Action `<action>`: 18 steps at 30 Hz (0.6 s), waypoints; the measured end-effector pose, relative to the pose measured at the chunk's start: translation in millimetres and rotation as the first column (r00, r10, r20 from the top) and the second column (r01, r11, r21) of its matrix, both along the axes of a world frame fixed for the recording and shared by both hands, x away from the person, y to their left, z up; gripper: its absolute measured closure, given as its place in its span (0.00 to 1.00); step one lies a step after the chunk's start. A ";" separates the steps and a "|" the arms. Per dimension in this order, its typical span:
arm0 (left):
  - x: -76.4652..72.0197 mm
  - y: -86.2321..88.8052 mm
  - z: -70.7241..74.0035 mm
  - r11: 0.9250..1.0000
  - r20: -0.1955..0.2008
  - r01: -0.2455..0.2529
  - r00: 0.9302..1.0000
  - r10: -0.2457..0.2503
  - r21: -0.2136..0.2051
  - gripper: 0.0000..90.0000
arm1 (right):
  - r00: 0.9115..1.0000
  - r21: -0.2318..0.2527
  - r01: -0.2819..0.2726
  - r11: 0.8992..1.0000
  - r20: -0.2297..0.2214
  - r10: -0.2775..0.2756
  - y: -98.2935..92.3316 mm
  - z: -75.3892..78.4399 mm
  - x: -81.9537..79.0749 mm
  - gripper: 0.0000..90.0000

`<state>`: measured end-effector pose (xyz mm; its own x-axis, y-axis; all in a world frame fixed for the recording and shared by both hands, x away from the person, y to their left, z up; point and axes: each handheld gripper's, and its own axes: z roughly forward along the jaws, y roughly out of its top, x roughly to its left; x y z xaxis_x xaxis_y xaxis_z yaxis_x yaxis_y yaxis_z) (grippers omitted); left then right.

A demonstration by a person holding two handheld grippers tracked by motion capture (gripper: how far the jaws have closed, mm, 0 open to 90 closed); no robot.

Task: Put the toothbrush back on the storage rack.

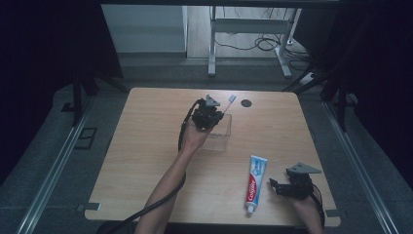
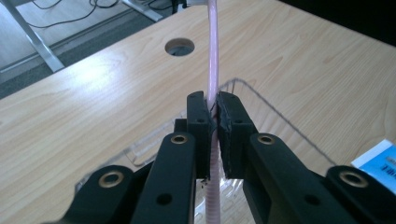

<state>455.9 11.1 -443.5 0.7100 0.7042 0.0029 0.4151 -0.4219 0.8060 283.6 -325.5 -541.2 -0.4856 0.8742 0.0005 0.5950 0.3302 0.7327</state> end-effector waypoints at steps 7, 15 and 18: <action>-2.0 -0.7 -9.9 0.999 -0.012 0.007 1.000 -0.006 0.037 0.93 | 1.000 -0.001 0.000 1.000 0.000 0.000 0.0 0.0 0.0 0.20; -4.8 -4.4 -13.7 0.996 -0.014 0.012 1.000 -0.011 0.083 0.93 | 1.000 -0.001 0.000 1.000 0.000 0.000 -0.1 0.0 0.0 0.20; -5.7 -6.9 -14.3 0.994 -0.016 0.016 1.000 -0.014 0.109 0.92 | 1.000 -0.001 0.000 1.000 0.000 0.000 0.0 0.0 0.0 0.20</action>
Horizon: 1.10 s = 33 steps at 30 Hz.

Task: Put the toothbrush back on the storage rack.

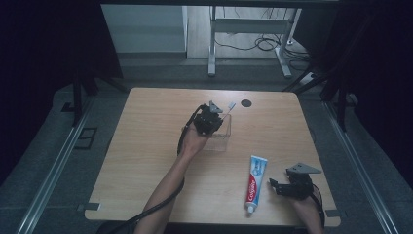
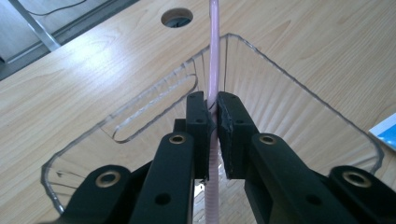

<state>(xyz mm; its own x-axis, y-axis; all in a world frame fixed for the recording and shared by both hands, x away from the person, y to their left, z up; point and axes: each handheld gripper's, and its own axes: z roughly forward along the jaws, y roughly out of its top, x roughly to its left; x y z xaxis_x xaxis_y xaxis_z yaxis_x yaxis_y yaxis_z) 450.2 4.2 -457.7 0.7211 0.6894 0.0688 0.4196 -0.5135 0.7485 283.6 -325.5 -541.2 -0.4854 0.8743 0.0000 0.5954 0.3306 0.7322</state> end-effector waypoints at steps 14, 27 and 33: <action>-3.1 -8.8 -2.6 0.997 0.005 -0.002 1.000 0.002 0.077 0.91 | 1.000 0.001 0.000 1.000 0.000 0.000 0.1 0.0 0.0 0.20; -6.3 -6.3 5.0 0.999 0.014 -0.008 1.000 0.007 0.048 0.72 | 1.000 0.000 0.000 1.000 0.001 0.000 0.0 -0.1 0.0 0.20; -9.8 -2.9 14.4 1.000 0.008 -0.014 1.000 0.013 0.021 0.57 | 1.000 0.000 0.000 1.000 0.001 0.000 0.1 -0.1 0.0 0.20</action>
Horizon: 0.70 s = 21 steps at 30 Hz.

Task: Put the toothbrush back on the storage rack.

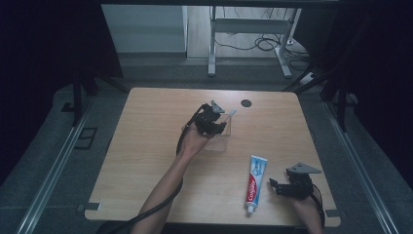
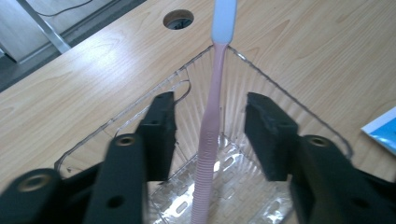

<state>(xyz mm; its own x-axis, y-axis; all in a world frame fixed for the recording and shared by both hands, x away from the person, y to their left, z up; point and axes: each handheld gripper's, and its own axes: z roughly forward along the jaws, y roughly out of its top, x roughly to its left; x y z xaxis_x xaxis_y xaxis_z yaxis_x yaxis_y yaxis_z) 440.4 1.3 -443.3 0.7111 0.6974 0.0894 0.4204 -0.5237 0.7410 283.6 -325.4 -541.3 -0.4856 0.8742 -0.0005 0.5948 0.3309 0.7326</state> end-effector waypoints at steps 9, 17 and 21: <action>-8.1 11.2 10.9 0.997 -0.029 0.005 1.000 -0.007 -0.076 0.37 | 1.000 0.000 0.000 1.000 0.000 0.000 0.0 0.0 0.0 0.20; -15.8 22.9 19.5 0.994 -0.053 0.000 0.999 -0.006 -0.108 0.23 | 1.000 0.000 0.000 1.000 -0.001 0.000 0.0 0.0 0.0 0.20; -21.6 28.8 22.3 0.994 -0.056 -0.003 0.998 -0.003 -0.111 0.16 | 1.000 0.000 0.000 1.000 -0.001 0.000 0.0 0.0 0.0 0.20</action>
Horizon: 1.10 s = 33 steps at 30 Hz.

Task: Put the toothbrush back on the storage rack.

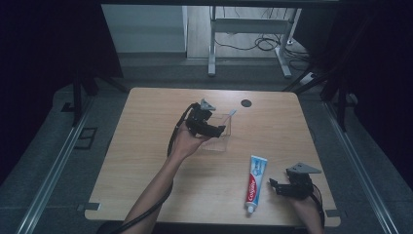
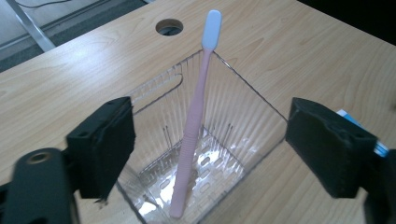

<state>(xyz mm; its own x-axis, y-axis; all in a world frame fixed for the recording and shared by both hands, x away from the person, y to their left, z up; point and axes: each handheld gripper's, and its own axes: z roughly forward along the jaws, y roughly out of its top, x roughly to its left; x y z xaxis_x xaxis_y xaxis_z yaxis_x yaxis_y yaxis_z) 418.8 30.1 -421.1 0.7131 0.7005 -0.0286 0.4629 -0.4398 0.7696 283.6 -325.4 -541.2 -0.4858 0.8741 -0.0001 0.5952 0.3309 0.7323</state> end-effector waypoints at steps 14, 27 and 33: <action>-20.6 26.4 6.3 1.000 0.014 0.000 1.000 0.001 -0.012 0.14 | 1.000 -0.001 0.000 1.000 0.001 0.000 0.0 0.0 0.0 0.20; -40.0 47.0 -3.0 1.000 0.027 -0.004 1.000 0.004 -0.014 0.14 | 1.000 0.000 0.000 1.000 0.000 0.000 0.0 0.0 0.0 0.20; -48.4 55.2 -9.4 1.000 0.032 -0.008 0.999 0.009 -0.022 0.14 | 1.000 -0.001 0.000 1.000 0.000 0.000 0.0 0.0 0.0 0.20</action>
